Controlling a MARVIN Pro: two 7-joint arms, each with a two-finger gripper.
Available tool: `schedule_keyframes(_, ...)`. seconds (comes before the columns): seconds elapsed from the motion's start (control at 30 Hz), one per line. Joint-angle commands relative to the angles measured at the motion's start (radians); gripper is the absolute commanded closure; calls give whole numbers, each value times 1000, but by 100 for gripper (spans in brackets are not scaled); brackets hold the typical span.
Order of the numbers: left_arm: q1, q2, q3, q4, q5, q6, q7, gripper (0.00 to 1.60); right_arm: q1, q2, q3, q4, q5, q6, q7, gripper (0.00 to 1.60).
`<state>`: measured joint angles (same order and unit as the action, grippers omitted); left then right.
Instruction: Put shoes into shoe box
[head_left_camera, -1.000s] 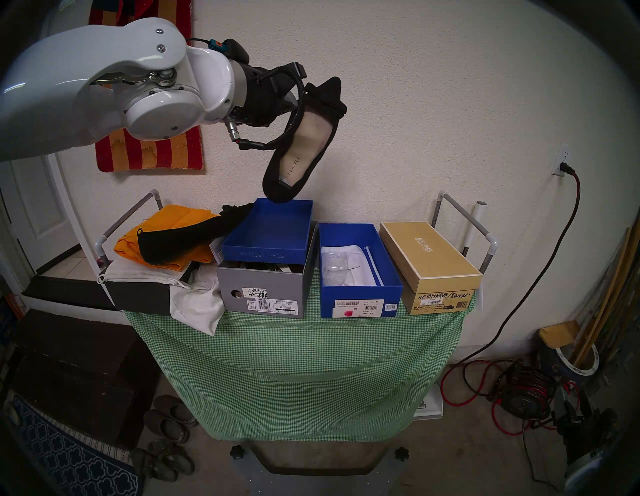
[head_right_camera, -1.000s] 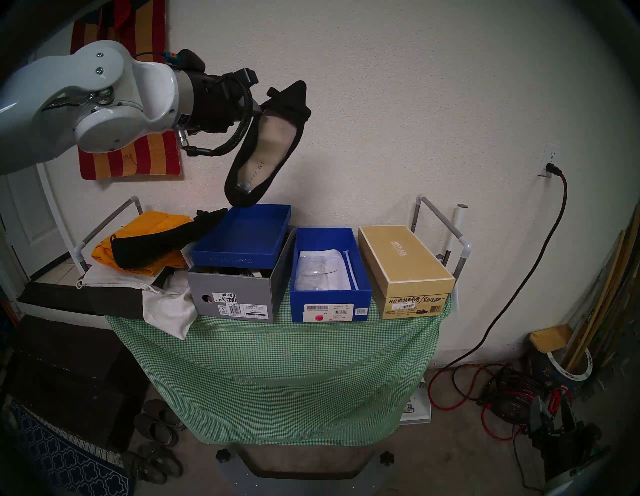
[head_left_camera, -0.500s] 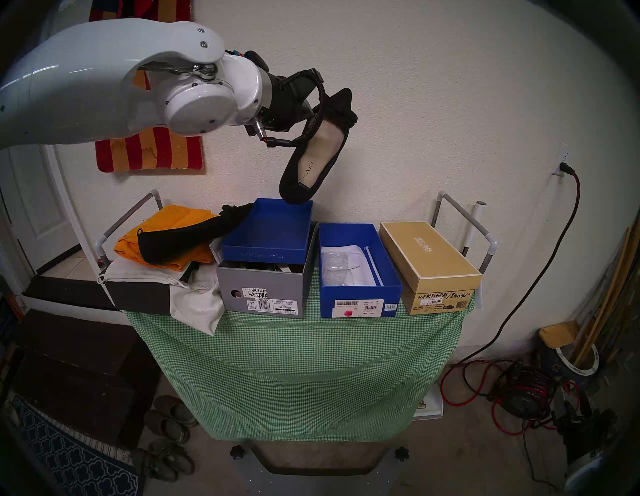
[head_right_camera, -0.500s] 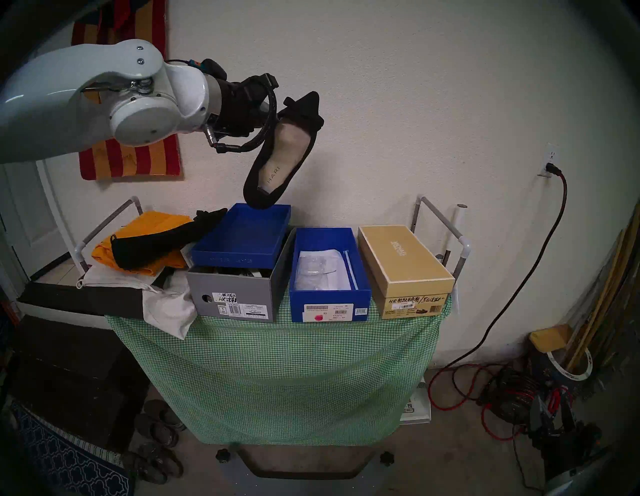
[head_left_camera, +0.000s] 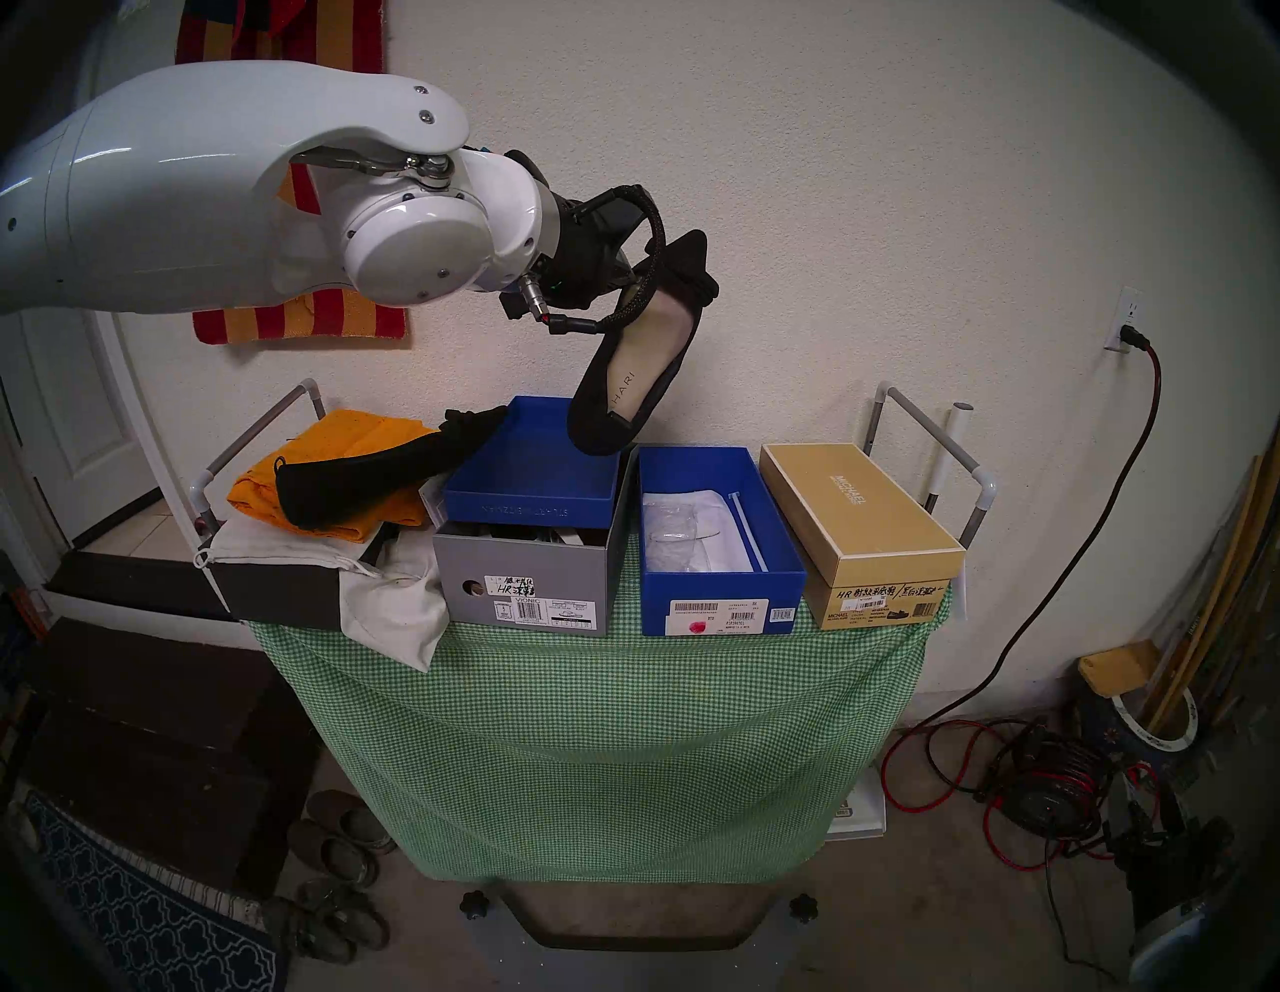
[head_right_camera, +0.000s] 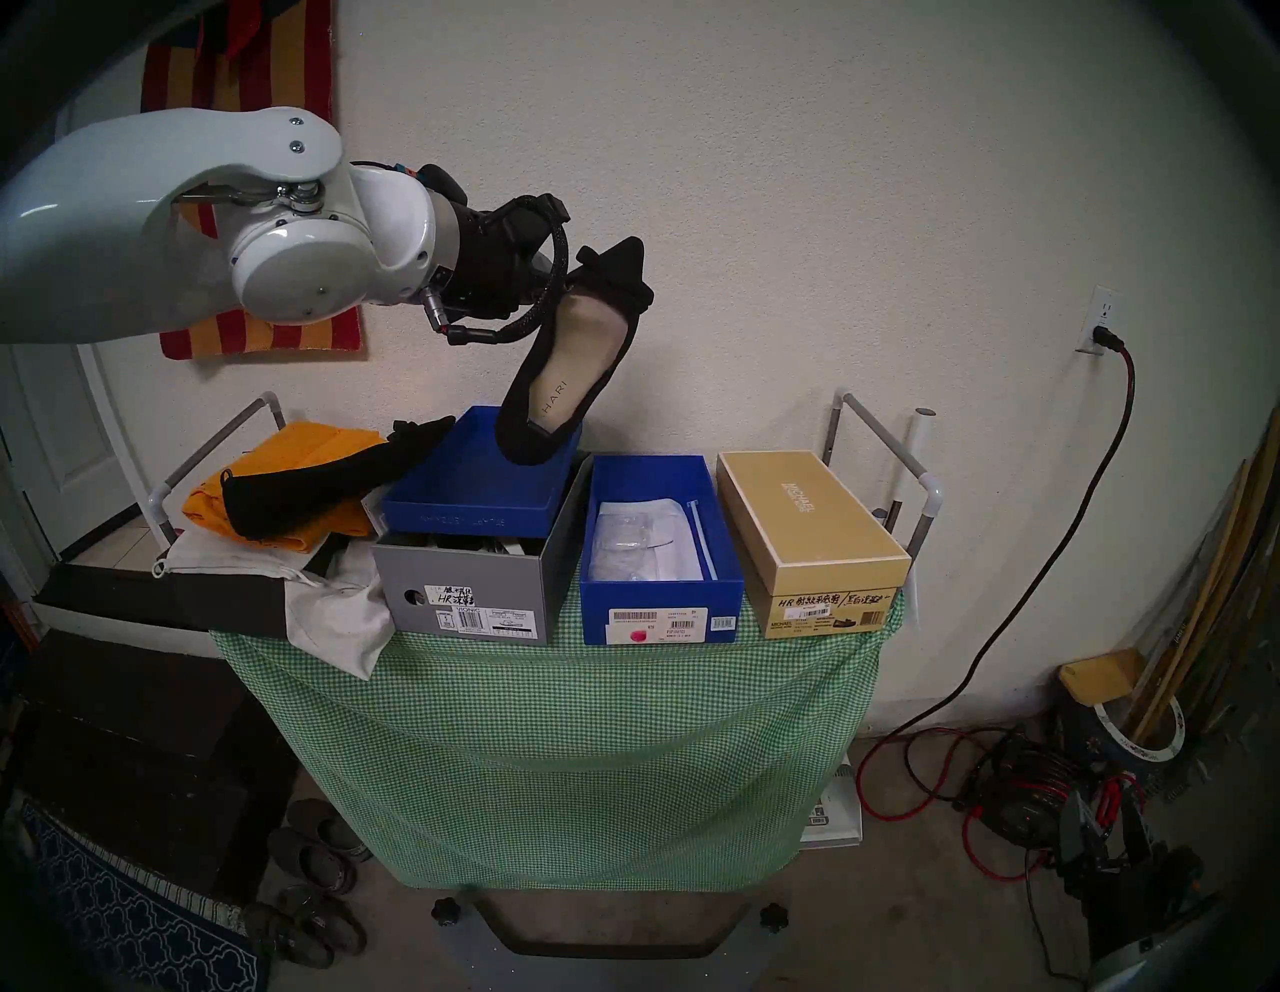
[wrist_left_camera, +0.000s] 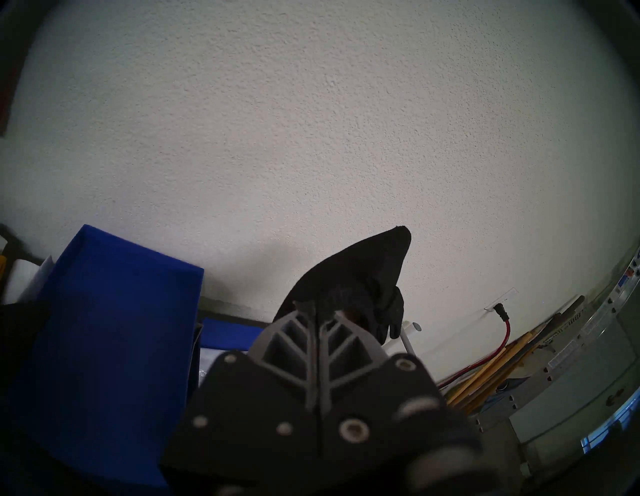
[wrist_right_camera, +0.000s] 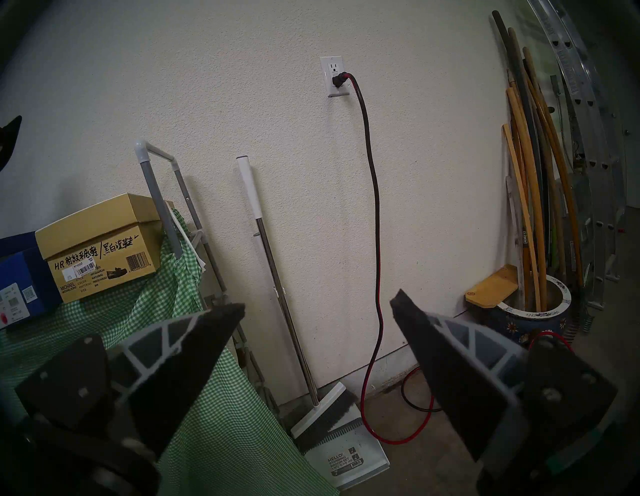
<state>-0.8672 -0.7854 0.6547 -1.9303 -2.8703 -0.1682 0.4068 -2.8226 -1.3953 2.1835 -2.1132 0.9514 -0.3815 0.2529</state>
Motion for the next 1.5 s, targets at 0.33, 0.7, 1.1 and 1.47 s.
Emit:
schedule_keyframes(0.33, -26, 2, -6, -2, 44, -6, 19, 160, 1, 2, 0, 0, 0, 1, 1, 0)
schedule_keyframes(0.7, -24, 4, -8, -2, 47, -6, 21, 160, 1, 2, 0, 0, 0, 1, 1, 0)
schedule_keyframes(1.1, -24, 4, -8, -2, 47, -6, 20, 160, 1, 2, 0, 0, 0, 1, 1, 0)
schedule_keyframes(1.47, -24, 4, -7, -2, 48, -6, 19, 160, -57, 44, -64, -30, -235, -34, 75, 0)
